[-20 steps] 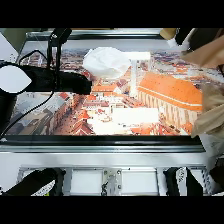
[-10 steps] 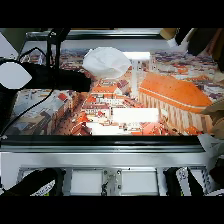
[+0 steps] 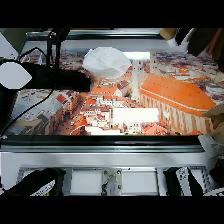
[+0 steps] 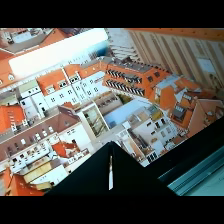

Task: Fold the clothes and pants, and hang the long-sleeved shirts on hangers.

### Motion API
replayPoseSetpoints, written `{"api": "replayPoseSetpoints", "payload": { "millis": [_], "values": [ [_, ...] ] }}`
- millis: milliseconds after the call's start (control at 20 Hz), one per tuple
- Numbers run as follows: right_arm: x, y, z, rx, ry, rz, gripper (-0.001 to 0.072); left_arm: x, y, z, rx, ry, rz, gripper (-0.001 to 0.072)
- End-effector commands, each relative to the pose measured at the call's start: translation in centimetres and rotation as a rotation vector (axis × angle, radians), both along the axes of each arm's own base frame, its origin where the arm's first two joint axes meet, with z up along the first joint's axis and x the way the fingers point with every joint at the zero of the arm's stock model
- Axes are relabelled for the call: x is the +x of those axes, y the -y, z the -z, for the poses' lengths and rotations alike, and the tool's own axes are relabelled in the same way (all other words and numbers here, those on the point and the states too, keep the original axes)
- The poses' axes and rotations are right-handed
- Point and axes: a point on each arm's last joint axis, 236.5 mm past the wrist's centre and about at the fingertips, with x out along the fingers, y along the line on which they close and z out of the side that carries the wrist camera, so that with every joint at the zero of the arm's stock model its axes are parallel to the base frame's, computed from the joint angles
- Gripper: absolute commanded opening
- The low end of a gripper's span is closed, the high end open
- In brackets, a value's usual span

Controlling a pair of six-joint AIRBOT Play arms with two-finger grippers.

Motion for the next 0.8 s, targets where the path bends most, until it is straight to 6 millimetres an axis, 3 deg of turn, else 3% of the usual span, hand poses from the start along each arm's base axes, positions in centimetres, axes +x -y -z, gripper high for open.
{"api": "replayPoseSetpoints", "payload": {
  "millis": [0,200,450,750],
  "values": [
    [-1.8,1.5,0.3,0.014,-0.003,0.072,0.0020,0.0,0.0,0.1,0.001,-0.003,-0.002,0.0022],
    [-3.2,3.0,0.8,0.042,0.019,0.101,0.0020,0.0,0.0,0.1,0.001,-0.002,-0.001,0.0022],
    [-4.0,3.2,0.1,0.040,0.045,0.107,0.0020,0.0,0.0,0.2,0.002,-0.005,-0.002,0.0022],
    [-5.7,4.6,0.3,0.082,0.075,0.179,0.0020,-0.4,-0.2,3.0,0.026,-0.064,-0.002,0.0022]
  ]
}}
